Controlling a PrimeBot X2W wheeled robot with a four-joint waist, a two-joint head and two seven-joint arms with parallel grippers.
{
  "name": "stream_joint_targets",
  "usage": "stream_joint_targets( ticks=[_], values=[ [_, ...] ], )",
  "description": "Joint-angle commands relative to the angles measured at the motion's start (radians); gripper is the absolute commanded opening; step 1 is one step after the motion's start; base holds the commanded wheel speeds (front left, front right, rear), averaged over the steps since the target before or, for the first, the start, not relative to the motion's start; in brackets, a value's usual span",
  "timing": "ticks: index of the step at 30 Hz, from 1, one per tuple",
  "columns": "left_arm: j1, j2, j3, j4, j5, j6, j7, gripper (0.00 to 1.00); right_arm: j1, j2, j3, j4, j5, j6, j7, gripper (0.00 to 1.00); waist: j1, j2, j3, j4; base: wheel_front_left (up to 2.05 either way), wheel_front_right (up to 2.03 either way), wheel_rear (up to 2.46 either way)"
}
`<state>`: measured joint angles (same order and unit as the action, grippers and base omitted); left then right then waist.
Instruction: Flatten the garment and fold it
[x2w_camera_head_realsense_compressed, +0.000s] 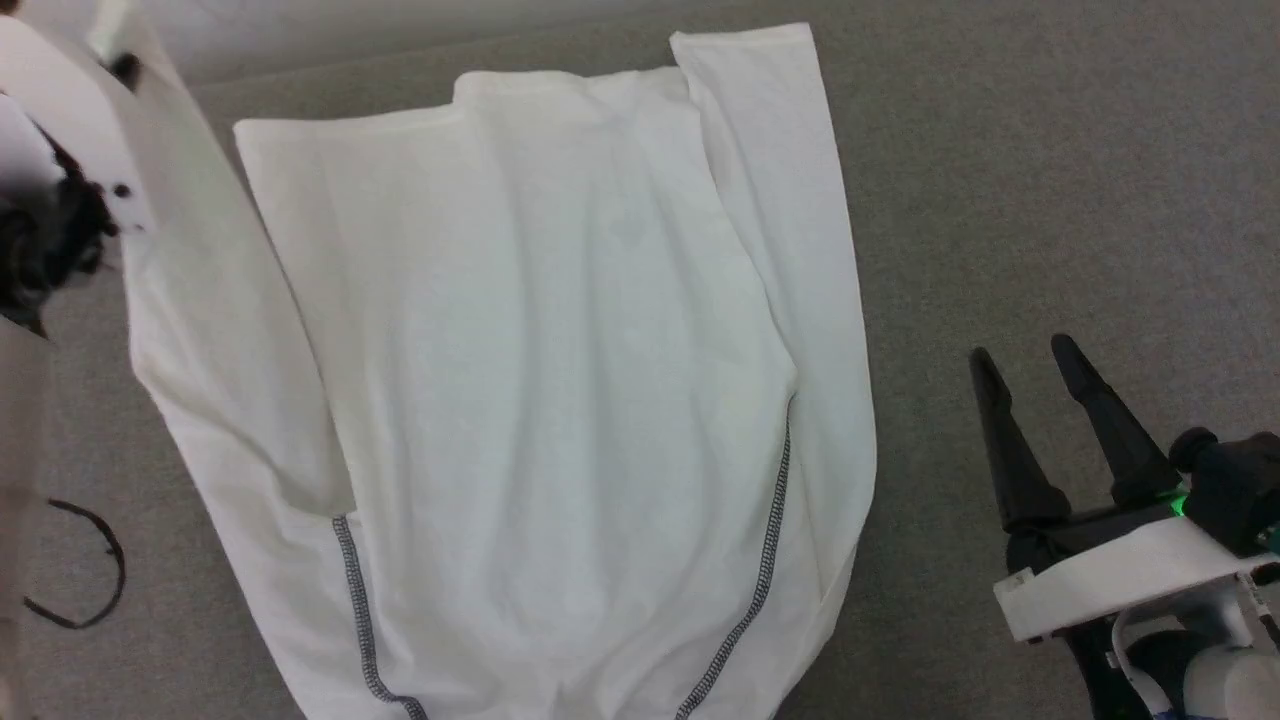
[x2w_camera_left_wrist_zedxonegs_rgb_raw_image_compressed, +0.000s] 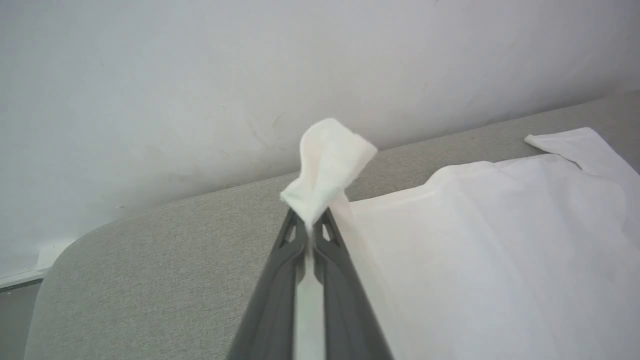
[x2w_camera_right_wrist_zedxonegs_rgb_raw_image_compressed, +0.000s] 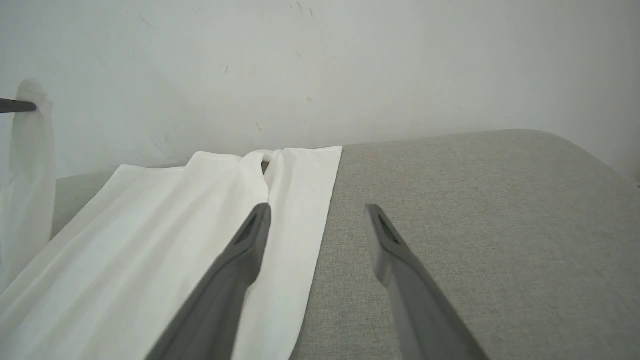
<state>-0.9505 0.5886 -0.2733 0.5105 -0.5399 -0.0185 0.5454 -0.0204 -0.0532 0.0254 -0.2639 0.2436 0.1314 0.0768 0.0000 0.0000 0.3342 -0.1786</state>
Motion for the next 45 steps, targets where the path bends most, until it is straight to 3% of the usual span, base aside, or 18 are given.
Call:
stream_joint_targets(
  ticks=[1, 8, 18, 23, 24, 28, 37, 38, 39, 45],
  values=[
    [0.054, -0.022, -0.02, -0.046, -0.001, -0.016, -0.009, 0.0, 0.023, 0.002, -0.017, -0.007, -0.006, -0.001, 0.011, 1.0, 0.0, 0.0, -0.135, 0.088, 0.0, 0.0, 0.0],
    [0.301, -0.113, -0.115, -0.327, -0.04, -0.023, 0.002, 0.0, 0.079, 0.003, -0.068, -0.027, -0.009, -0.001, 0.041, 1.0, 0.0, 0.0, -0.227, 0.122, 0.0, 0.0, 0.0],
    [0.617, -0.25, -0.306, -0.518, -0.066, 0.013, 0.031, 0.0, 0.105, 0.003, -0.077, -0.052, 0.001, -0.001, 0.065, 1.0, 0.0, 0.0, -0.254, 0.105, 0.0, 0.0, 0.0],
    [0.685, -0.357, -0.4, -0.477, -0.068, 0.017, 0.001, 0.0, 0.117, 0.003, -0.079, -0.062, 0.01, -0.001, 0.071, 1.0, 0.0, 0.0, -0.235, 0.08, 0.0, 0.0, 0.0],
    [0.676, -0.402, -0.419, -0.449, -0.051, 0.02, -0.038, 0.0, 0.119, 0.003, -0.083, -0.068, 0.008, -0.001, 0.074, 1.0, 0.0, 0.0, -0.223, 0.07, 0.0, 0.0, 0.0],
    [0.638, -0.467, -0.425, -0.383, -0.035, 0.025, -0.109, 0.0, 0.119, 0.003, -0.085, -0.073, 0.007, -0.001, 0.081, 1.0, 0.0, 0.0, -0.208, 0.056, 0.0, 0.0, 0.0],
    [0.573, -0.529, -0.466, -0.089, -0.029, 0.018, -0.247, 0.0, 0.099, 0.003, -0.047, -0.064, 0.015, -0.001, 0.081, 1.0, 0.0, 0.0, -0.163, 0.019, 0.0, 0.0, 0.0],
    [0.571, -0.53, -0.472, -0.064, -0.033, 0.011, -0.257, 0.38, 0.099, 0.003, -0.046, -0.061, 0.015, -0.001, 0.081, 1.0, 0.0, 0.0, -0.162, 0.02, 0.0, 0.0, 0.0],
    [0.568, -0.532, -0.478, -0.046, -0.036, 0.004, -0.272, 1.0, 0.101, 0.003, -0.046, -0.058, 0.015, -0.001, 0.08, 1.0, 0.0, 0.0, -0.161, 0.022, 0.0, 0.0, 0.0],
    [0.567, -0.536, -0.495, -0.09, -0.027, -0.028, -0.429, 1.0, 0.118, 0.003, -0.041, -0.042, -0.002, -0.001, 0.087, 1.0, 0.0, 0.0, -0.202, 0.058, 0.0, 0.0, 0.0]
  ],
)
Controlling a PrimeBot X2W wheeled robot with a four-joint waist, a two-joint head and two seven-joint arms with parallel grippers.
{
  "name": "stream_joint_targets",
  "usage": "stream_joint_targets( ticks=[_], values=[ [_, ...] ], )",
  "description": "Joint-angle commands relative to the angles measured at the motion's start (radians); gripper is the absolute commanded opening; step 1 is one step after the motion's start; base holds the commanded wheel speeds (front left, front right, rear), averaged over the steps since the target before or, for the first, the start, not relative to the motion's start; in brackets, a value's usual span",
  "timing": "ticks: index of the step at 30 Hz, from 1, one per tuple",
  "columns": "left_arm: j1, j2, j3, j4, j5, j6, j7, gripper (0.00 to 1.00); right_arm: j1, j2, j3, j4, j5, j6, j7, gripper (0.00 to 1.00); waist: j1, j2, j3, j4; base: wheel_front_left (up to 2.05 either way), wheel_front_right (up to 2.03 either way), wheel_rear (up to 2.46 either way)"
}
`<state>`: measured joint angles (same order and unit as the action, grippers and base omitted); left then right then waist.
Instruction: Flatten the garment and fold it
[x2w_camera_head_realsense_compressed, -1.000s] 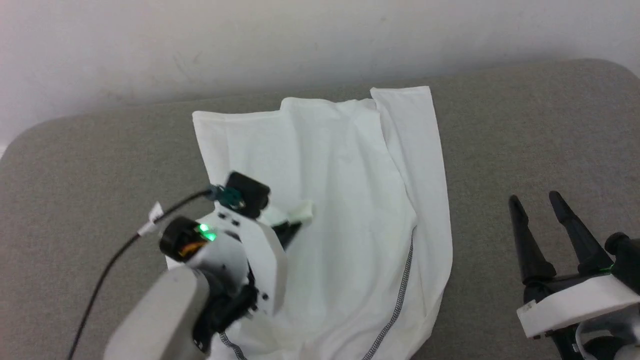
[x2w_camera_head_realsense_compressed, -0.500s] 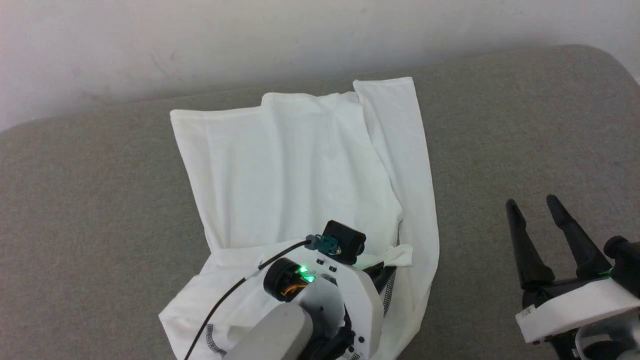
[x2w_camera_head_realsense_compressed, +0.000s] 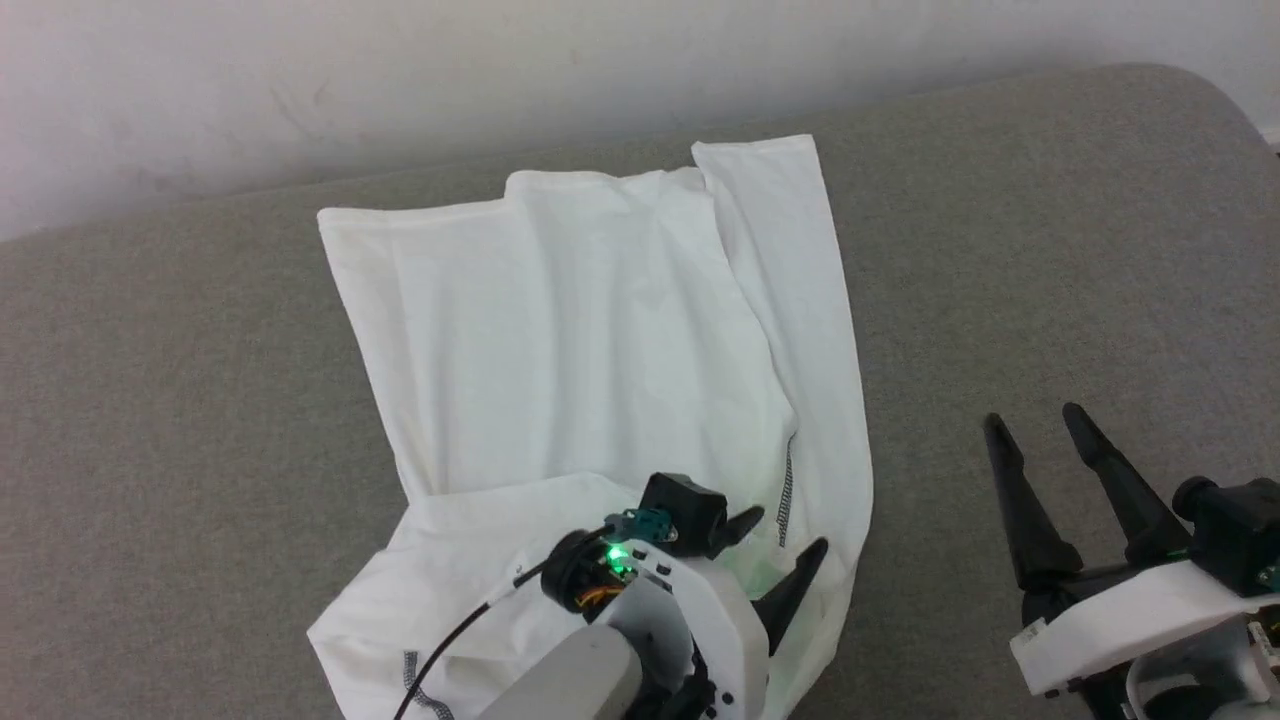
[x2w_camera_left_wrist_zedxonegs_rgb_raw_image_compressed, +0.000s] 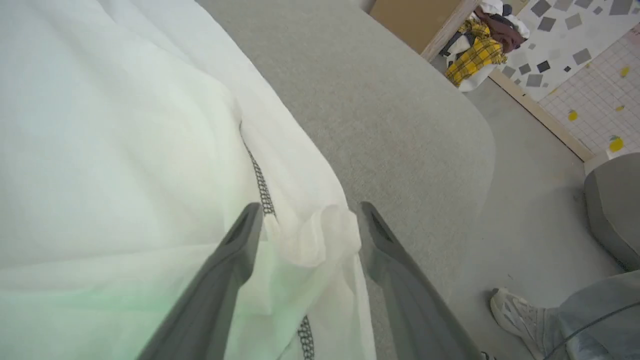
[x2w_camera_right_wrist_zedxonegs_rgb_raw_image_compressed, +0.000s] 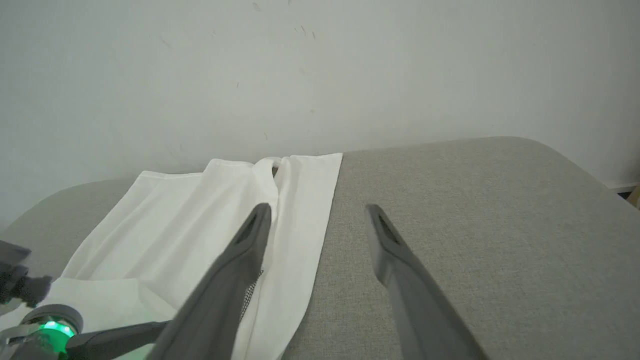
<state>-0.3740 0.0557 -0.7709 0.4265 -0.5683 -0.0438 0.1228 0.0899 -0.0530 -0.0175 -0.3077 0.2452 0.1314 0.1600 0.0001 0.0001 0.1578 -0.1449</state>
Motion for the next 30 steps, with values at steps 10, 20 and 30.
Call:
stream_joint_targets(
  ticks=[10, 20, 30],
  values=[
    [0.104, 0.111, 0.146, -0.272, 0.031, 0.113, -0.254, 1.0, 0.033, -0.011, 0.003, 0.006, -0.033, -0.001, 0.023, 1.0, -0.0001, -0.0001, -0.107, 0.088, 0.0, 0.0, 0.0],
    [0.223, 0.222, 0.404, -0.315, 0.031, 0.273, -0.377, 1.0, 0.042, -0.009, -0.02, 0.026, -0.032, -0.001, 0.014, 1.0, -0.0001, -0.0001, -0.107, 0.137, 0.0, 0.0, 0.0],
    [0.331, 0.319, 0.58, -0.399, 0.046, 0.275, -0.384, 1.0, -0.069, -0.004, -0.09, 0.198, 0.033, -0.001, 0.029, 1.0, -0.0001, -0.0001, -0.059, 0.169, 0.0, 0.0, 0.0]
  ],
)
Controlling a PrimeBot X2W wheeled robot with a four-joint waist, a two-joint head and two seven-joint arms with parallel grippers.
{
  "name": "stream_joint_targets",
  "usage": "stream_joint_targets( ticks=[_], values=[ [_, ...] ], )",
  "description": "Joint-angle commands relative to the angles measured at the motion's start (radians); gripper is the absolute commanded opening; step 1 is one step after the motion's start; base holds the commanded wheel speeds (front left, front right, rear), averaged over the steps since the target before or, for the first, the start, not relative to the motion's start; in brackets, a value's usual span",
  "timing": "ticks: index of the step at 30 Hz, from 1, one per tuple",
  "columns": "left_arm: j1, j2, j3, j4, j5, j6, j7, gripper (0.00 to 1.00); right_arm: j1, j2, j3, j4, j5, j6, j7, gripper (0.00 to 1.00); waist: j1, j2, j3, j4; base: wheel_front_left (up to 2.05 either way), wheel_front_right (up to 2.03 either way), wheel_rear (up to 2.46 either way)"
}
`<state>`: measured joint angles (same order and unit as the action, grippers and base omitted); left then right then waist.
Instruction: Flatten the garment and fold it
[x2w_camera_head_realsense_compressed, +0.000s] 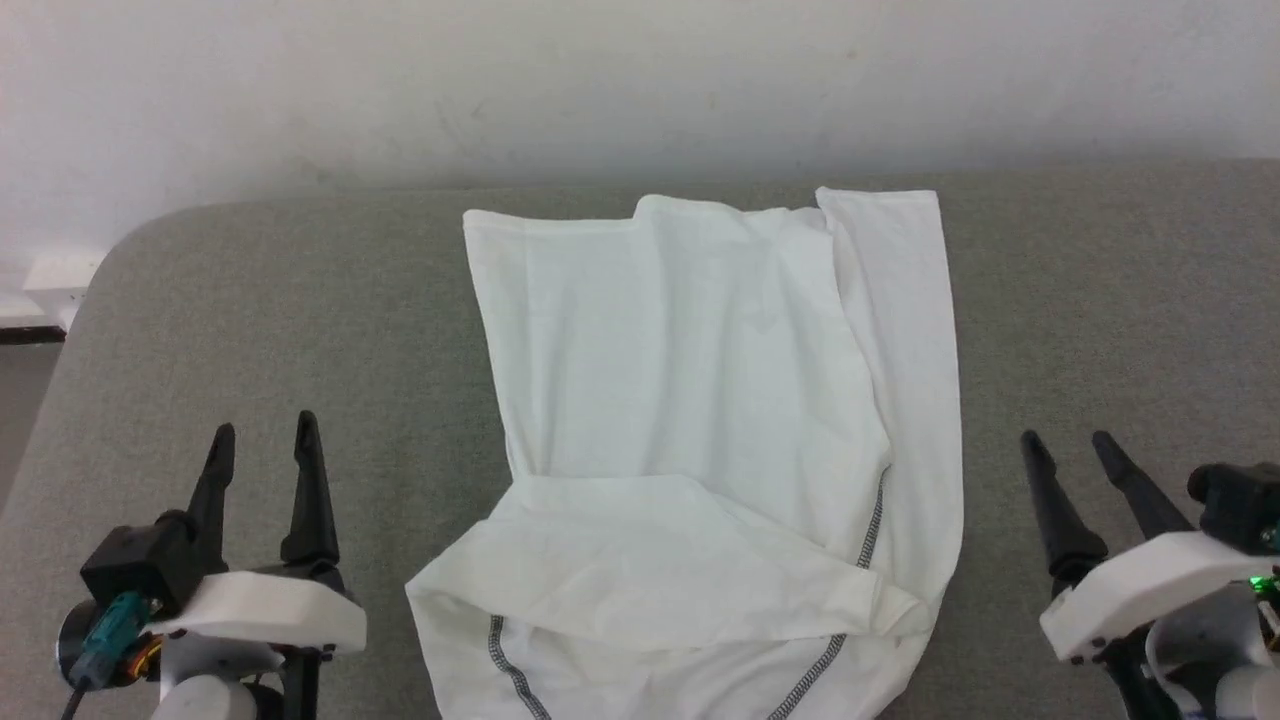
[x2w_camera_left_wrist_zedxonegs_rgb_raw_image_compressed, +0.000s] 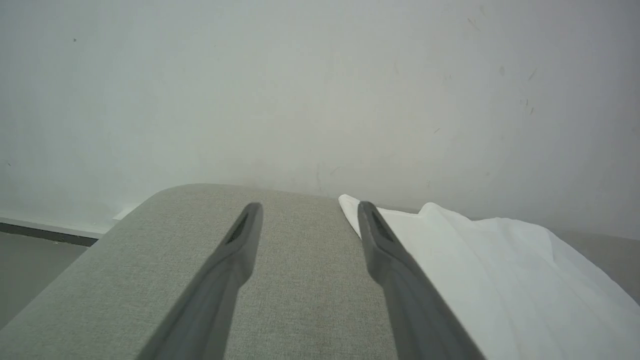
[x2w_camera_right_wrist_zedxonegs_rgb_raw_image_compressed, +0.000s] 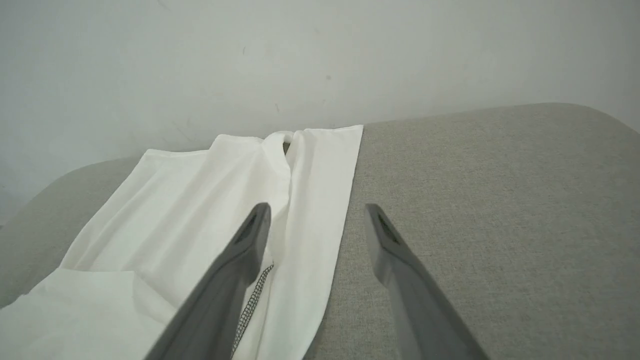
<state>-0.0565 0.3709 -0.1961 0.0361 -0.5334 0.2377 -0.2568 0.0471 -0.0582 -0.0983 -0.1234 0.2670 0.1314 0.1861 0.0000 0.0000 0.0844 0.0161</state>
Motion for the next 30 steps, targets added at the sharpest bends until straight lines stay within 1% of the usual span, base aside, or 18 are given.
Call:
stream_joint_targets(
  ticks=[1, 3, 5, 10, 13, 16, 18, 21, 24, 27, 28, 30],
  values=[
    [0.023, 0.006, 0.014, -0.02, 0.011, -0.011, -0.005, 1.0, -0.055, -0.001, -0.026, 0.054, 0.014, -0.001, 0.005, 1.0, 0.0, 0.0, 0.022, 0.01, 0.0, 0.0, 0.0],
    [0.04, 0.005, 0.022, -0.048, 0.012, -0.018, -0.005, 1.0, -0.124, -0.008, -0.044, 0.134, 0.031, -0.001, -0.002, 1.0, 0.0, 0.0, 0.045, 0.021, 0.0, 0.0, 0.0],
    [0.047, 0.001, 0.026, -0.072, 0.011, -0.026, -0.005, 1.0, -0.207, -0.032, -0.058, 0.234, 0.049, -0.001, -0.002, 1.0, 0.0, 0.0, 0.075, 0.035, 0.0, 0.0, 0.0],
    [0.028, -0.022, 0.029, -0.131, 0.008, -0.044, -0.005, 1.0, -0.464, -0.082, -0.097, 0.475, 0.1, -0.001, 0.019, 1.0, 0.0, 0.0, 0.174, 0.074, 0.0, 0.0, 0.0],
    [-0.006, -0.047, 0.033, -0.161, 0.008, -0.062, -0.005, 1.0, -0.626, -0.118, -0.113, 0.612, 0.109, -0.001, 0.072, 1.0, 0.0, 0.0, 0.243, 0.1, 0.0, 0.0, 0.0],
    [-0.053, -0.076, 0.032, -0.181, 0.013, -0.086, -0.005, 1.0, -0.782, -0.157, -0.134, 0.735, 0.102, -0.001, 0.152, 1.0, 0.0, 0.0, 0.312, 0.128, 0.0, 0.0, 0.0],
    [-0.081, -0.093, 0.031, -0.19, 0.021, -0.103, -0.005, 1.0, -0.876, -0.182, -0.151, 0.818, 0.081, -0.001, 0.236, 1.0, 0.0, 0.0, 0.353, 0.143, 0.0, 0.0, 0.0],
    [-0.117, -0.114, 0.034, -0.199, 0.034, -0.126, -0.005, 1.0, -1.006, -0.209, -0.178, 0.903, 0.042, -0.001, 0.321, 1.0, 0.0, 0.0, 0.408, 0.163, 0.0, 0.0, 0.0],
    [-0.153, -0.135, 0.038, -0.204, 0.046, -0.151, -0.005, 1.0, -1.121, -0.228, -0.196, 0.962, -0.007, -0.001, 0.392, 1.0, 0.0, 0.0, 0.464, 0.18, 0.0, 0.0, 0.0],
    [-0.185, -0.154, 0.042, -0.206, 0.059, -0.176, -0.005, 1.0, -1.212, -0.238, -0.212, 0.995, -0.058, -0.001, 0.434, 1.0, 0.0, 0.0, 0.51, 0.195, 0.0, 0.0, 0.0],
    [-0.185, -0.154, 0.042, -0.206, 0.059, -0.176, -0.005, 1.0, -1.212, -0.238, -0.212, 0.995, -0.058, -0.001, 0.434, 1.0, 0.0, 0.0, 0.51, 0.195, 0.0, 0.0, 0.0],
    [-0.205, -0.167, 0.043, -0.207, 0.07, -0.191, -0.005, 1.0, -1.263, -0.241, -0.224, 1.012, -0.093, -0.001, 0.456, 1.0, 0.0, 0.0, 0.538, 0.205, 0.0, 0.0, 0.0]
  ],
)
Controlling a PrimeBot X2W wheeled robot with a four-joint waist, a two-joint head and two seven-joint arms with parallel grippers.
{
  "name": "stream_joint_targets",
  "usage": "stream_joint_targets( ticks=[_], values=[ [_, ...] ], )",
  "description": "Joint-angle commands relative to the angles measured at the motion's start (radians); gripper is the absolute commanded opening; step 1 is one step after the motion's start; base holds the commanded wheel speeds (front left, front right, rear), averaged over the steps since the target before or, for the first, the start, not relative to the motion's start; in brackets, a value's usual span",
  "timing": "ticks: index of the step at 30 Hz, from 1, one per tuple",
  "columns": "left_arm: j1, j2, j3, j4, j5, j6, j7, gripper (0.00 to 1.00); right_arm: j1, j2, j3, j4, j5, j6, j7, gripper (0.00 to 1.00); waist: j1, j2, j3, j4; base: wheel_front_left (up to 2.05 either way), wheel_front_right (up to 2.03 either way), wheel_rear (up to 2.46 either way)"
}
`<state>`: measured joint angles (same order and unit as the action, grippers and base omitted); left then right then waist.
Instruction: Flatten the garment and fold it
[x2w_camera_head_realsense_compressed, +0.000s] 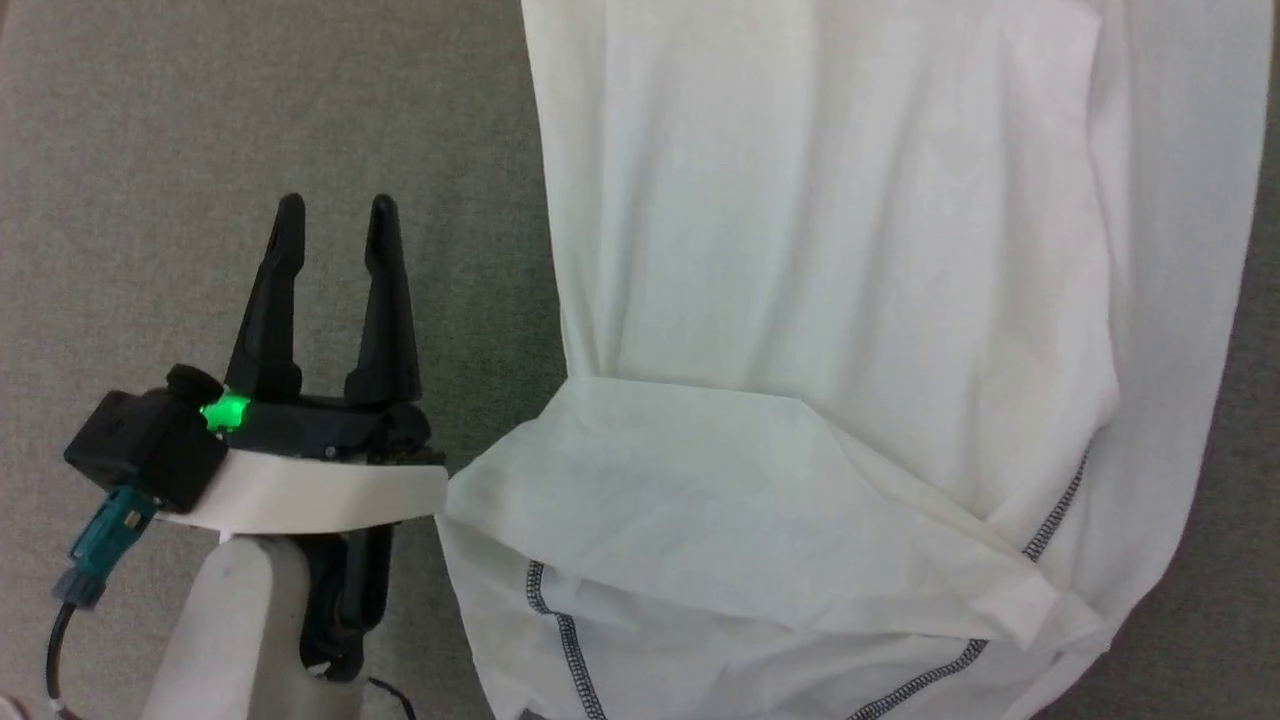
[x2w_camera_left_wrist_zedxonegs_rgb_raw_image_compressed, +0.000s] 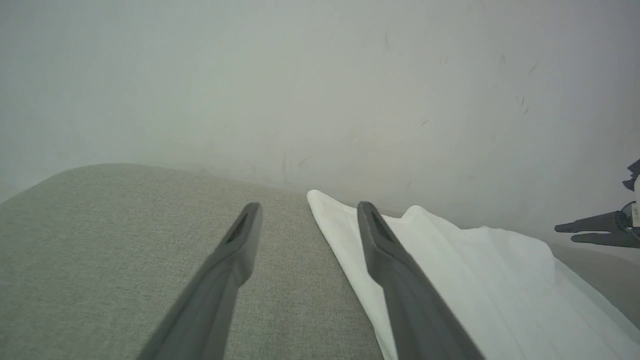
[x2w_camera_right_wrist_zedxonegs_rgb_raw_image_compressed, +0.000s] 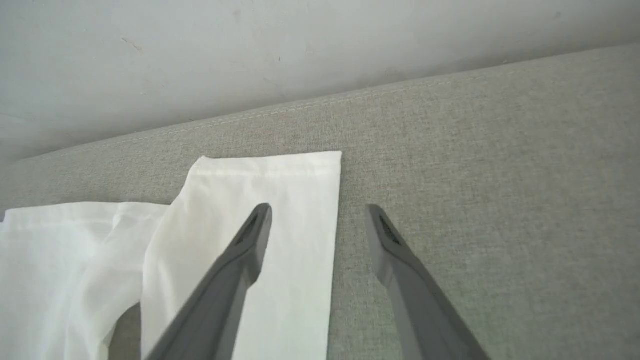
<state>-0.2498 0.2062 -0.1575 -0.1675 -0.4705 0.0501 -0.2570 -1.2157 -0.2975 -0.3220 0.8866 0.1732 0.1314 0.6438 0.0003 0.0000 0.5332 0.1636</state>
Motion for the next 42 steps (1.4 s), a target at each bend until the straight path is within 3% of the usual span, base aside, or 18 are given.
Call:
stream_joint_targets(
  ticks=[1, 10, 14, 15, 16, 17, 20, 24, 33, 37, 42],
  values=[
    [-0.02, -0.008, 0.005, -0.004, 0.011, -0.011, -0.005, 1.0, -0.021, -0.003, -0.006, 0.007, -0.018, -0.001, 0.004, 1.0, -0.0003, 0.0, 0.101, 0.062, 0.0, 0.0, 0.0],
    [-0.06, -0.046, 0.023, 0.01, 0.049, -0.066, -0.005, 1.0, -0.1, 0.007, -0.053, 0.064, -0.198, -0.001, 0.011, 1.0, -0.0003, 0.0, 0.154, 0.073, 0.0, 0.0, 0.0],
    [-0.061, -0.063, 0.035, 0.032, 0.061, -0.083, -0.005, 1.0, -0.081, 0.012, -0.099, 0.133, -0.253, -0.001, 0.117, 1.0, -0.0003, 0.0, 0.142, 0.073, 0.0, 0.0, 0.0],
    [-0.06, -0.068, 0.039, 0.037, 0.064, -0.086, -0.005, 1.0, -0.077, 0.014, -0.117, 0.145, -0.262, -0.001, 0.147, 0.43, -0.0003, 0.0, 0.137, 0.072, 0.0, 0.0, 0.0],
    [-0.057, -0.071, 0.042, 0.042, 0.066, -0.089, -0.005, 1.0, -0.074, 0.019, -0.131, 0.153, -0.272, -0.001, 0.172, 0.27, -0.0003, 0.0, 0.131, 0.072, 0.0, 0.0, 0.0],
    [-0.056, -0.074, 0.045, 0.047, 0.069, -0.092, -0.005, 1.0, -0.073, 0.024, -0.143, 0.156, -0.279, -0.001, 0.187, 0.0, -0.0003, 0.0, 0.125, 0.07, 0.0, 0.0, 0.0],
    [-0.049, -0.082, 0.054, 0.062, 0.077, -0.098, -0.005, 1.0, -0.069, 0.039, -0.145, 0.137, -0.298, -0.001, 0.165, 0.0, -0.0003, 0.0, 0.099, 0.064, 0.0, 0.0, 0.0],
    [-0.031, -0.093, 0.064, 0.077, 0.089, -0.105, -0.005, 1.0, -0.061, 0.049, -0.109, 0.096, -0.286, -0.001, 0.049, 0.0, -0.0003, 0.0, 0.035, 0.049, 0.0, 0.0, 0.0],
    [0.083, -0.102, 0.086, 0.104, 0.107, -0.092, -0.005, 1.0, 0.096, 0.029, 0.11, -0.02, -0.123, -0.001, -0.205, 0.0, -0.0003, 0.0, -0.208, -0.022, 0.0, 0.0, 0.0],
    [0.144, -0.1, 0.094, 0.097, 0.105, -0.075, 0.001, 1.0, 0.24, -0.008, 0.224, -0.154, -0.012, -0.001, -0.221, 0.0, -0.0003, 0.0, -0.295, -0.059, 0.0, 0.0, 0.0],
    [0.212, -0.099, 0.1, 0.071, 0.102, -0.052, 0.021, 1.0, 0.471, -0.065, 0.3, -0.427, 0.103, -0.001, -0.178, 0.0, -0.0003, 0.0, -0.375, -0.101, 0.0, 0.0, 0.0]
  ],
)
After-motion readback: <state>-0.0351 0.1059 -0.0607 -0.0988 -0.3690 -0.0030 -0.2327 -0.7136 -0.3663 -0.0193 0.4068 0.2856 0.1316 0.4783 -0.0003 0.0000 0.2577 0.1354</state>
